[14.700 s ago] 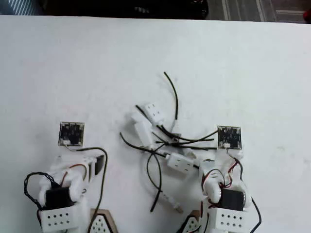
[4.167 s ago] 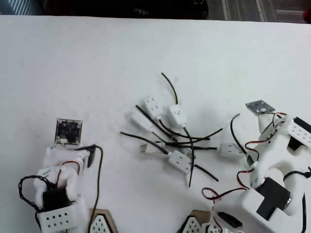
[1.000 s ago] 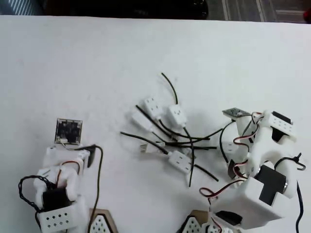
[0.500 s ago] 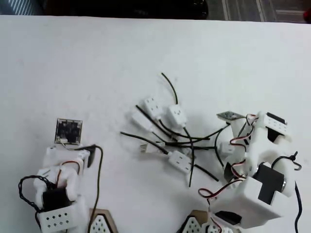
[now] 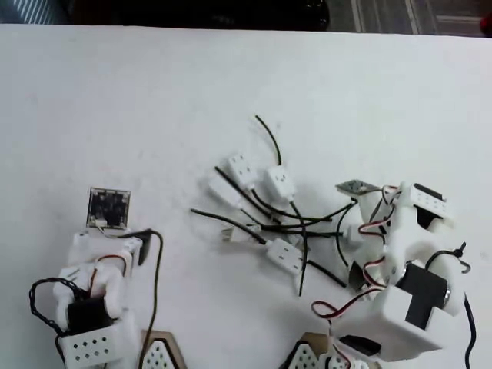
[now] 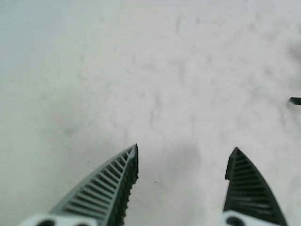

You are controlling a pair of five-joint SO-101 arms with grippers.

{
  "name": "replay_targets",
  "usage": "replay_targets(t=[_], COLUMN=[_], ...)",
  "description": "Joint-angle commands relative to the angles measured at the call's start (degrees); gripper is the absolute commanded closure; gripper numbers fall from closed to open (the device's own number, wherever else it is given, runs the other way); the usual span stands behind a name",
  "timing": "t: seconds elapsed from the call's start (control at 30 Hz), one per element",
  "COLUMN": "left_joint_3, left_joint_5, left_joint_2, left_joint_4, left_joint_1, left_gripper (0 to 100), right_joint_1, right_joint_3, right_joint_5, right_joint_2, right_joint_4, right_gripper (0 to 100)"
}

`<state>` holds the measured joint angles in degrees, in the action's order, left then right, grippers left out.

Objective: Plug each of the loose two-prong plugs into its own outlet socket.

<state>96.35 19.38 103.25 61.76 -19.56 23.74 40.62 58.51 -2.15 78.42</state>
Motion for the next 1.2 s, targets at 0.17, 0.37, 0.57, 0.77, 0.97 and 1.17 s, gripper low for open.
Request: replay_targets(t=[0.17,0.37,0.57,0.77,0.97,1.17], left_joint_3=[-0.26,-0.53,-3.52,-10.11,-14.59,-14.68], left_joint_5=[0.62,0.35,-0.35,-8.09,-8.79,-8.79], left_joint_2=[0.66,0.66,0.66,0.66,0.66,0.48], left_joint_4=[-0.97,-1.23,-2.46,-2.46,-2.99,-9.05], left_joint_1=[-0.4,-0.4,-0.31,5.93,16.84,22.29], left_gripper=[71,71,71,71,71,71], right_joint_1=[2.68,2.07,-1.98,-14.99,-29.23,-43.21], right_joint_3=[-6.42,-7.03,-5.45,0.09,5.1,9.93], right_joint_5=[0.18,-0.26,-6.07,-18.37,-33.58,-44.75], right_joint_2=[18.68,37.49,52.26,62.55,69.76,75.3], right_joint_4=[10.86,13.14,13.85,13.41,5.23,-3.12], right_gripper=[98.1,98.1,98.1,98.1,98.1,98.1])
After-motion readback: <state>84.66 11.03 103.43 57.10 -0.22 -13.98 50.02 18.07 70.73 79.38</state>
